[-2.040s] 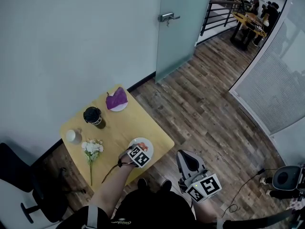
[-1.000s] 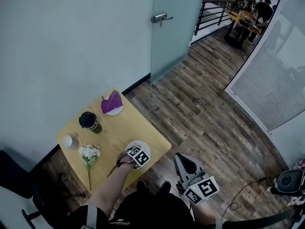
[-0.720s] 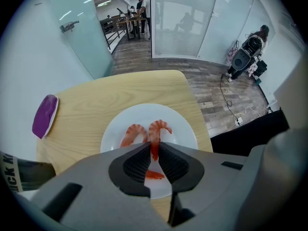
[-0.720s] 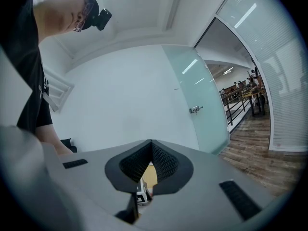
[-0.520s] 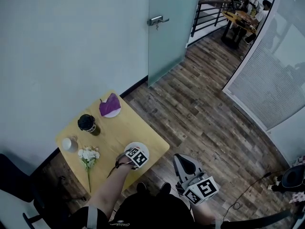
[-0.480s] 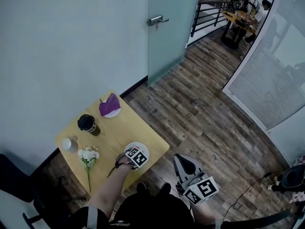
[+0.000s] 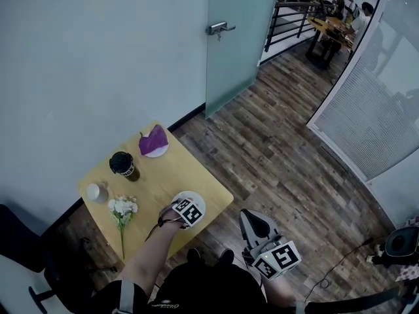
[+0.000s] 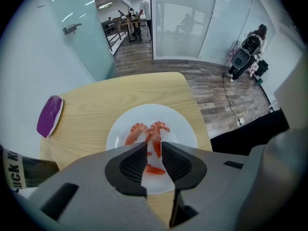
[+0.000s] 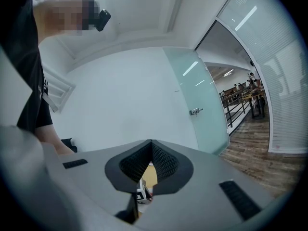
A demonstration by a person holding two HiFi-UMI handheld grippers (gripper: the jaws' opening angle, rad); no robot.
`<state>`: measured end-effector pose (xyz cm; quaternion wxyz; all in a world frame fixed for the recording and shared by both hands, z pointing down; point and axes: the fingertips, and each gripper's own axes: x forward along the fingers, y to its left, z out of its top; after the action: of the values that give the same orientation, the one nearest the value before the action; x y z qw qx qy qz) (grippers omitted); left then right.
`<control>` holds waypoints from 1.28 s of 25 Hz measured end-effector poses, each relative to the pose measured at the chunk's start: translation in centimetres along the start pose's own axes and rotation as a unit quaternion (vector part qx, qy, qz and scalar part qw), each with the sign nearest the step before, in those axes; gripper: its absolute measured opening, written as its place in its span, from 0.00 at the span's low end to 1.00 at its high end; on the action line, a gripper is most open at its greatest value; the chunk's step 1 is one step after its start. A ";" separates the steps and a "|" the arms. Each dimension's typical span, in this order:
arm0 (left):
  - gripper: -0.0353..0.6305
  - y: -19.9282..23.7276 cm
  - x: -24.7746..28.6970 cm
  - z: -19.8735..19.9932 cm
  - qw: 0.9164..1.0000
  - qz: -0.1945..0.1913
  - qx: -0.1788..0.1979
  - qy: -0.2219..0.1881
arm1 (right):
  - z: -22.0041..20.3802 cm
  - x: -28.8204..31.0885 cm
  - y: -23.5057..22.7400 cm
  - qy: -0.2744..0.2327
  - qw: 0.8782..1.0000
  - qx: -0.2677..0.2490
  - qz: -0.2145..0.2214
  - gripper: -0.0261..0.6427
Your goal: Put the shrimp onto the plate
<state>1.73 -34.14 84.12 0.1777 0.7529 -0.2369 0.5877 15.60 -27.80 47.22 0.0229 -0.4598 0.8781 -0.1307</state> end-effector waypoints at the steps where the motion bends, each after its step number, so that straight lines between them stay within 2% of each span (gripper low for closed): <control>1: 0.20 0.1 -0.2 0.0 1.000 0.001 -0.001 -0.001 | 0.1 0.0 0.0 -0.001 1.000 0.000 0.001 0.04; 4: 0.20 0.0 -0.6 -0.1 1.000 -0.004 -0.018 -0.011 | 0.1 -0.1 0.2 -0.002 1.000 -0.001 0.003 0.04; 13: 0.09 -0.4 -3.4 1.3 0.997 -0.007 -0.044 -0.061 | 0.7 -0.3 0.8 -0.006 1.000 -0.006 0.015 0.04; 22: 0.06 -0.5 -7.7 2.4 0.983 -0.020 -0.110 -0.149 | 1.0 -0.4 1.5 -0.009 0.999 -0.016 0.026 0.04; 28: 0.06 0.3 -13.1 3.7 0.962 0.000 -0.142 -0.232 | 1.2 -0.4 2.0 -0.010 0.999 -0.021 0.033 0.04; 30: 0.06 0.4 -15.5 4.0 0.951 0.003 -0.157 -0.265 | 1.3 -0.4 2.1 -0.011 0.999 -0.022 0.035 0.04; 32: 0.06 0.3 -18.1 4.5 0.937 -0.002 -0.174 -0.303 | 1.4 -0.4 2.1 -0.011 0.999 -0.024 0.038 0.04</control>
<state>1.65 -34.18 65.51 0.2271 0.8531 -0.3768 0.2804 14.33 -26.66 45.31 0.0268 -0.4283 0.8973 -0.1036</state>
